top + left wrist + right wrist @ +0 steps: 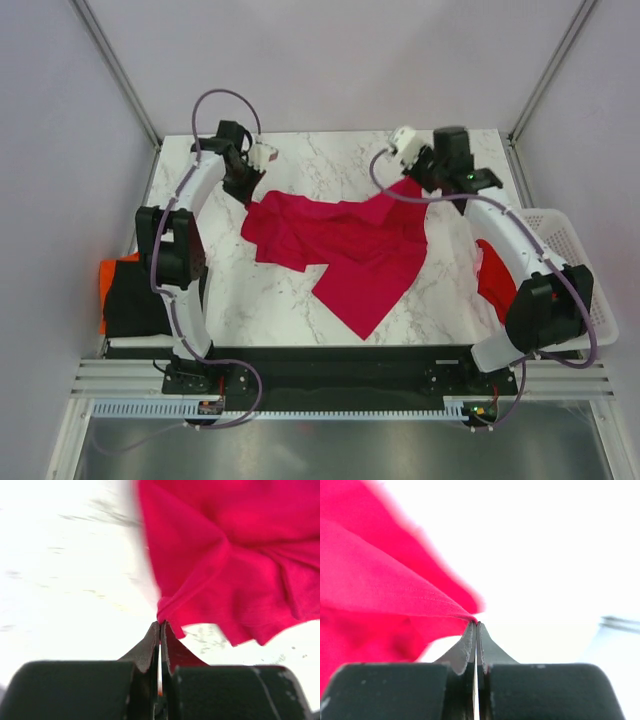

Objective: Fold and stack the t-shirts
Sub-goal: Flatten the tshirt out

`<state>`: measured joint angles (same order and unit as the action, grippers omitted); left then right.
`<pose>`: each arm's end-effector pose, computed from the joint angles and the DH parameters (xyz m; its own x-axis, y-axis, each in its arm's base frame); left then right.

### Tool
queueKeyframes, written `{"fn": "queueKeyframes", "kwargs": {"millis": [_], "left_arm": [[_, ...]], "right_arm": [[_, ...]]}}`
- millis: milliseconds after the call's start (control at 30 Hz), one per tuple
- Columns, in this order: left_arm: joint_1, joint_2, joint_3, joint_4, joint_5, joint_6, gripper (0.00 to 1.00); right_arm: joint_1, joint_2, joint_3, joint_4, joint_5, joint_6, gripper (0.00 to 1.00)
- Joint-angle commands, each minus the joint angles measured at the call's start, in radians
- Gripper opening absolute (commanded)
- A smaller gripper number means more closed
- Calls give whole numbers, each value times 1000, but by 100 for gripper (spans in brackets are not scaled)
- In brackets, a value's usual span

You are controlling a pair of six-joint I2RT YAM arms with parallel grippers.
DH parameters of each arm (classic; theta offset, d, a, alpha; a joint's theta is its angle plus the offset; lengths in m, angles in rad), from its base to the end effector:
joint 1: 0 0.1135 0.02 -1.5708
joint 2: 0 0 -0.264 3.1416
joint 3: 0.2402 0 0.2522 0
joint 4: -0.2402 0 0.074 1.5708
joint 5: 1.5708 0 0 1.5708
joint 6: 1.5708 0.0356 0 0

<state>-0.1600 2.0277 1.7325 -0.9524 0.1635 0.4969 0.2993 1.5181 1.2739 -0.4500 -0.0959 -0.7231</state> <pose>0.4166 -0.0731 0.2331 -0.7236 0.5932 -0.3528 0.6293 0.7770 0.0157 0.3262 0.1042 0.3061 -0.2176 -0.7565 -0.6168 -0.6773 0.5721 -0.4626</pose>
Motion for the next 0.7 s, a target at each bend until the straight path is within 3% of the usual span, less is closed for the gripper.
{"fn": "queueKeyframes", "kwargs": {"millis": [0,200,367,667], "left_arm": [[62,-126,174,12,-48,31,2],[80,-147,429,12,-82,54,2],[80,-184,587,29,-131,89,2],[80,-345,564,87,-160,103,2]], "right_arm": [[-92,39,246,63,93,74,0],[-144,103,514,88,159,143,0],[-149,93,634,89,174,160,0],[-154,-76,657,97,162,197,0]]}}
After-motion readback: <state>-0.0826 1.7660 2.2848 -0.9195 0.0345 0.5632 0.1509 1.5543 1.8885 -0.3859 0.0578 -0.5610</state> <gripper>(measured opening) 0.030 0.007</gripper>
